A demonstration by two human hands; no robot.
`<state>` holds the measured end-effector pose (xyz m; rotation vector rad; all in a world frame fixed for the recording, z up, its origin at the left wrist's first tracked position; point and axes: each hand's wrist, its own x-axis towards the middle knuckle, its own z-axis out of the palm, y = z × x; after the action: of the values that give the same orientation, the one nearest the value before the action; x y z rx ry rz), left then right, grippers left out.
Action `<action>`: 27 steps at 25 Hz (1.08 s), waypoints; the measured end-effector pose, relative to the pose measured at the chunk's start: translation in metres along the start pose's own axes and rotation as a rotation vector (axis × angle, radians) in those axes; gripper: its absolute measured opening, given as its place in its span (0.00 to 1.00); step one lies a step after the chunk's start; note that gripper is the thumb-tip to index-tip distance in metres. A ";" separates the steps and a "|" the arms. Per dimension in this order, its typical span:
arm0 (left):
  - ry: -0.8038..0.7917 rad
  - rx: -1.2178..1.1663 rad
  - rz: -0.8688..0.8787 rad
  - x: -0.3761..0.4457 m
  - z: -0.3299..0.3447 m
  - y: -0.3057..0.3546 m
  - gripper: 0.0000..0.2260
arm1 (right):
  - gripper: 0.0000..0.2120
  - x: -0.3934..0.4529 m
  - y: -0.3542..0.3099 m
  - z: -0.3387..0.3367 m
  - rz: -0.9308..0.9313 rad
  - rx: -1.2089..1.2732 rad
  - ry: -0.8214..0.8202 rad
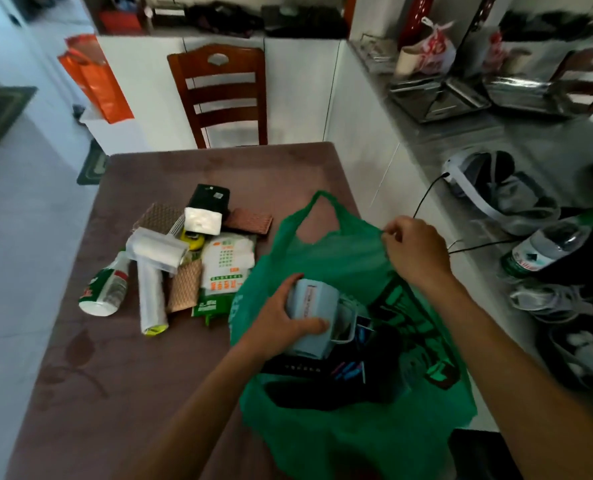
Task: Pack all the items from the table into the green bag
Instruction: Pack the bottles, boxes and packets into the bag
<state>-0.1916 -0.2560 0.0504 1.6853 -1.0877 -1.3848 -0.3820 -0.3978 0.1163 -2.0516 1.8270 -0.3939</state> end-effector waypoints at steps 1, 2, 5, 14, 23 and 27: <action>0.007 0.030 -0.009 0.013 0.014 0.007 0.37 | 0.06 0.007 -0.002 -0.009 -0.013 0.042 0.090; 0.031 0.040 -0.016 0.025 0.028 0.014 0.36 | 0.07 0.014 -0.003 -0.017 -0.031 0.071 0.146; 0.093 0.106 0.048 0.048 0.065 0.032 0.24 | 0.07 0.024 -0.002 -0.028 -0.055 0.112 0.201; 0.361 0.382 0.347 -0.006 0.030 0.002 0.12 | 0.16 -0.028 -0.088 -0.008 -0.590 0.074 0.204; 1.028 0.363 -0.139 -0.062 -0.207 -0.114 0.06 | 0.09 -0.078 -0.238 0.132 -0.785 0.013 -0.338; 0.885 0.485 -0.284 -0.038 -0.280 -0.146 0.21 | 0.09 -0.085 -0.260 0.175 -0.683 -0.023 -0.423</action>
<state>0.1058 -0.1615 -0.0106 2.5114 -0.6861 -0.3730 -0.0837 -0.2738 0.0781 -2.4959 0.8678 -0.0870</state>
